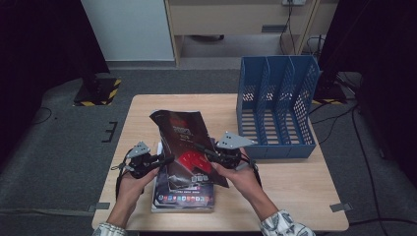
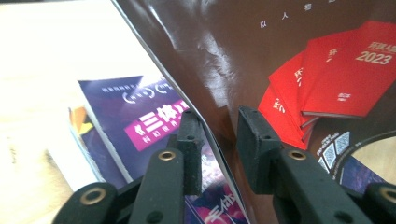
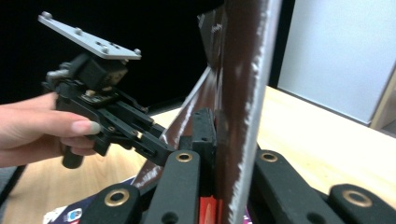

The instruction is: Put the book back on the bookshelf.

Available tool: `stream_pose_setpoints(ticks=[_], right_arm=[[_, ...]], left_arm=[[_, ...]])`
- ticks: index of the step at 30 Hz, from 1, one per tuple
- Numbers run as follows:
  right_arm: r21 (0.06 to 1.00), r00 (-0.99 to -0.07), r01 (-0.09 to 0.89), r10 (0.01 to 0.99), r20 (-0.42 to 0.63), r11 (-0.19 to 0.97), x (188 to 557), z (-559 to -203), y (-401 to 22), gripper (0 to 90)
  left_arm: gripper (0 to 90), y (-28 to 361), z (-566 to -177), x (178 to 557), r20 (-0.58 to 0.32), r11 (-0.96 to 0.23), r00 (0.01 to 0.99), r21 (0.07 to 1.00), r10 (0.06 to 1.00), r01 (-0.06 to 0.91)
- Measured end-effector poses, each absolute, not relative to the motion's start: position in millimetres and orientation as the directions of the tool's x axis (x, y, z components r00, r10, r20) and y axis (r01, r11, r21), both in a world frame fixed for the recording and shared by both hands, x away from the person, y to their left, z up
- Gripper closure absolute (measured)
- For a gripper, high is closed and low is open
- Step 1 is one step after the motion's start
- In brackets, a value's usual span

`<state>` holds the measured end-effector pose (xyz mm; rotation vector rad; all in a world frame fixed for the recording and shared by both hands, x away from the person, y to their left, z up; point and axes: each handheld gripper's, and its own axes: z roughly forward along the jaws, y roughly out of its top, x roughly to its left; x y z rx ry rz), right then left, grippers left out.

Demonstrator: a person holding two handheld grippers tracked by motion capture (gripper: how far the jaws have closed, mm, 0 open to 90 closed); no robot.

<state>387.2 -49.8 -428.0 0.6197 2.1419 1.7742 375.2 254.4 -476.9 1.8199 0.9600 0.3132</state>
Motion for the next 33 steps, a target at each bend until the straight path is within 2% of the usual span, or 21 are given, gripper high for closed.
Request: stream_pose_setpoints(ticks=[7, 12, 19, 28, 33], right_arm=[[0.978, -0.853, 0.135, 0.520, 0.034, 0.157, 403, -428, -50, 85.6], [0.978, -0.839, 0.149, 0.542, 0.049, 0.144, 416, -426, -51, 84.1], [0.979, -0.849, 0.156, 0.525, 0.065, 0.132, 414, -423, -59, 80.3], [0.984, -0.888, 0.136, 0.454, 0.069, 0.115, 412, -420, -56, 66.2], [0.983, -0.884, 0.133, 0.464, 0.059, 0.128, 412, -418, -56, 64.4]], left_arm=[[77.8, 259, -464, 377, -0.148, -0.162, 0.613, 0.892, 0.776, 0.421], [82.7, 254, -455, 376, -0.051, -0.207, 0.592, 0.910, 0.804, 0.359], [86.5, 255, -450, 369, -0.028, -0.202, 0.598, 0.928, 0.801, 0.313], [86.6, 260, -452, 364, -0.034, -0.187, 0.618, 0.938, 0.786, 0.290], [86.8, 259, -450, 363, -0.027, -0.187, 0.617, 0.942, 0.787, 0.279]])
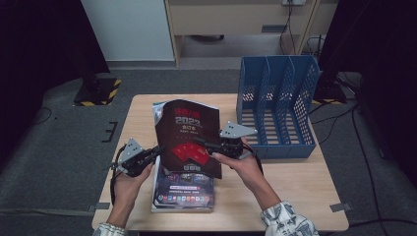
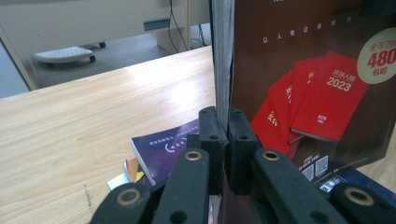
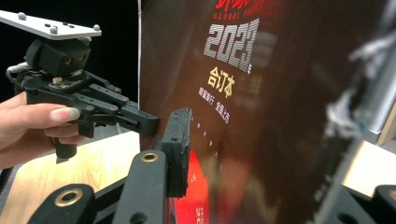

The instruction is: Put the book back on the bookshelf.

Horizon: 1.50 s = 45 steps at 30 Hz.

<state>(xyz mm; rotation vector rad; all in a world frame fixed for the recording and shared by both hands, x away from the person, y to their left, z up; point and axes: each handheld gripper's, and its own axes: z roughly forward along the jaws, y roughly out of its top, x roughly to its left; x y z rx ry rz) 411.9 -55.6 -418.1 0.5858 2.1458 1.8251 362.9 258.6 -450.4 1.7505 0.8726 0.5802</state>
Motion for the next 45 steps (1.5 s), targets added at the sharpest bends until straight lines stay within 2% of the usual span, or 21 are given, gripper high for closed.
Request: stream_pose_setpoints(ticks=[4, 8, 11, 18, 22, 24, 29, 31, 32, 35, 39, 40, 45], right_arm=[[0.984, -0.884, 0.130, 0.463, 0.060, 0.121, 412, -414, -55, 65.4], [0.989, -0.885, 0.094, 0.464, 0.030, 0.116, 413, -411, -50, 73.2], [0.990, -0.888, 0.078, 0.460, 0.017, 0.114, 413, -406, -48, 73.0], [0.992, -0.893, 0.071, 0.449, 0.015, 0.107, 408, -389, -49, 66.8], [0.992, -0.901, 0.074, 0.433, 0.024, 0.101, 407, -380, -49, 57.9], [0.992, -0.905, 0.080, 0.424, 0.030, 0.101, 407, -378, -47, 57.6], [0.990, -0.917, 0.110, 0.393, 0.069, 0.083, 410, -376, -46, 66.5], [0.990, -0.918, 0.121, 0.387, 0.082, 0.076, 410, -375, -45, 71.9], [0.989, -0.918, 0.129, 0.387, 0.091, 0.073, 410, -375, -45, 77.4], [0.989, -0.911, 0.136, 0.399, 0.105, 0.051, 411, -373, -46, 84.5], [0.991, -0.902, 0.122, 0.423, 0.088, 0.052, 411, -373, -47, 86.2], [0.992, -0.902, 0.114, 0.424, 0.081, 0.053, 410, -372, -47, 86.2], [0.994, -0.892, 0.084, 0.450, 0.046, 0.065, 407, -369, -47, 86.1]], left_arm=[[87.3, 258, -446, 363, -0.008, -0.178, 0.606, 0.953, 0.795, 0.246], [87.3, 260, -446, 364, -0.016, -0.165, 0.599, 0.955, 0.800, 0.247], [87.3, 263, -446, 365, -0.014, -0.166, 0.603, 0.956, 0.798, 0.241], [87.1, 263, -447, 362, -0.016, -0.160, 0.610, 0.959, 0.793, 0.232], [87.1, 264, -447, 360, -0.015, -0.160, 0.610, 0.960, 0.792, 0.231], [87.1, 265, -447, 360, -0.017, -0.160, 0.612, 0.959, 0.790, 0.233], [87.1, 267, -448, 359, -0.023, -0.155, 0.622, 0.960, 0.783, 0.231], [87.0, 267, -448, 359, -0.025, -0.153, 0.618, 0.960, 0.786, 0.233], [86.9, 267, -449, 360, -0.026, -0.152, 0.617, 0.960, 0.787, 0.233], [85.8, 268, -450, 360, -0.030, -0.145, 0.609, 0.961, 0.793, 0.236], [76.2, 270, -452, 362, -0.051, -0.116, 0.578, 0.962, 0.815, 0.249], [67.0, 271, -453, 363, -0.060, -0.102, 0.557, 0.961, 0.828, 0.256], [38.2, 279, -462, 367, -0.081, -0.087, 0.508, 0.951, 0.858, 0.298]])
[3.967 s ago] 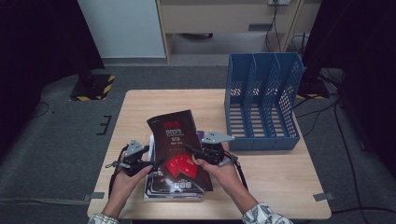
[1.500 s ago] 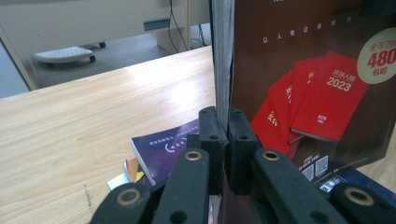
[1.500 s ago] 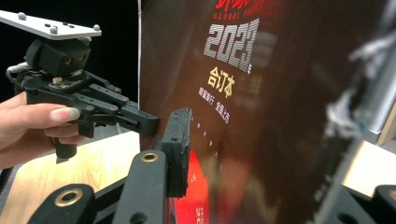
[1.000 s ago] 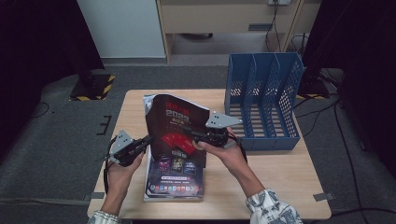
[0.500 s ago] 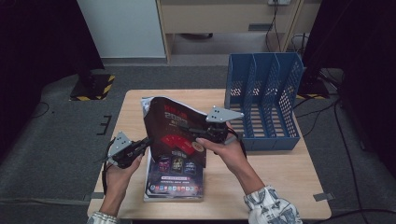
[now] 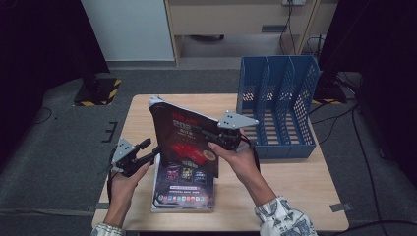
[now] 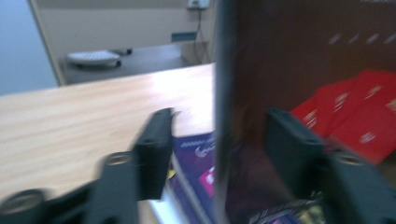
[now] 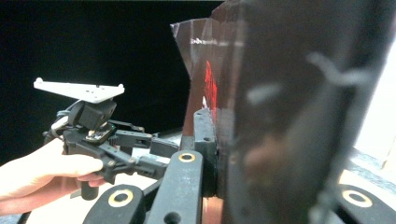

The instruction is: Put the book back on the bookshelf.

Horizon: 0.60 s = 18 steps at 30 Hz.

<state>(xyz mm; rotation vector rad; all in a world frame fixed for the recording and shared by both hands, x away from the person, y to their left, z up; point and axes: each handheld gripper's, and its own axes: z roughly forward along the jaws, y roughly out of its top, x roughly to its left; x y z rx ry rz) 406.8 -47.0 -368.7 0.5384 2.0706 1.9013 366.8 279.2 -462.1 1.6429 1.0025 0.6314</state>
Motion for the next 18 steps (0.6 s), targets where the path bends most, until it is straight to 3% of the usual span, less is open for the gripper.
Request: stream_pose_setpoints(ticks=[5, 11, 18], right_arm=[[0.996, -0.877, 0.071, 0.480, 0.036, 0.056, 409, -367, -51, 86.2], [0.994, -0.860, 0.087, 0.508, 0.046, 0.059, 418, -363, -53, 86.3], [0.995, -0.847, 0.076, 0.531, 0.029, 0.067, 423, -350, -51, 86.2]], left_arm=[[25.0, 286, -470, 369, -0.044, -0.130, 0.468, 0.934, 0.883, 0.333], [14.5, 294, -479, 373, -0.073, -0.109, 0.429, 0.916, 0.900, 0.387], [7.9, 295, -489, 375, -0.076, -0.119, 0.408, 0.895, 0.910, 0.431]])
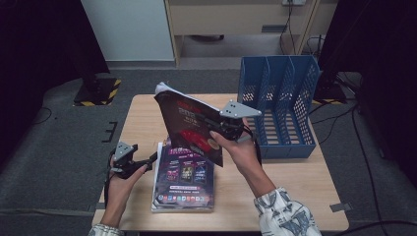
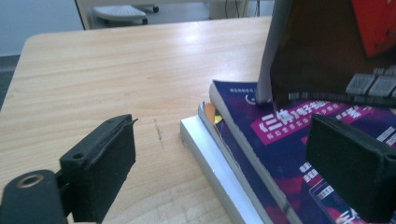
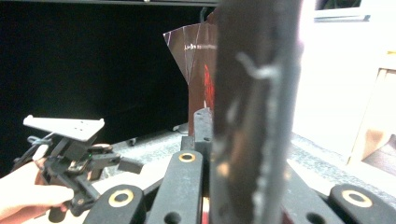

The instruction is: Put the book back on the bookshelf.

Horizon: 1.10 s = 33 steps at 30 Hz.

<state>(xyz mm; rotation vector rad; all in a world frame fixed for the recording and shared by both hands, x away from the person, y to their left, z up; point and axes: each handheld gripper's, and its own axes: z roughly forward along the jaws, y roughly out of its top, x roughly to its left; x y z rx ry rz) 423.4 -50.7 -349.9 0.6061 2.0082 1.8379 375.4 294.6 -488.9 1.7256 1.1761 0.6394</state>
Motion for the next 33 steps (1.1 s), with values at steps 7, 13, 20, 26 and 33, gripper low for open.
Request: stream_pose_setpoints(ticks=[7, 13, 20, 26, 33], right_arm=[[0.994, -0.834, 0.091, 0.549, 0.043, 0.060, 431, -343, -50, 86.3], [0.995, -0.824, 0.088, 0.564, 0.040, 0.057, 434, -332, -51, 86.2], [0.994, -0.810, 0.096, 0.585, 0.049, 0.050, 439, -322, -55, 86.3], [0.995, -0.802, 0.095, 0.595, 0.051, 0.043, 442, -315, -58, 86.2], [0.994, -0.800, 0.098, 0.598, 0.056, 0.039, 442, -309, -62, 86.2]], left_arm=[[7.1, 301, -490, 376, -0.063, -0.111, 0.371, 0.897, 0.926, 0.429], [7.0, 311, -497, 379, -0.063, -0.083, 0.291, 0.883, 0.955, 0.461], [7.0, 314, -506, 383, -0.056, -0.080, 0.239, 0.849, 0.969, 0.523], [7.0, 317, -509, 384, -0.043, -0.084, 0.214, 0.833, 0.976, 0.547], [7.0, 316, -511, 384, -0.036, -0.093, 0.215, 0.823, 0.976, 0.560]])
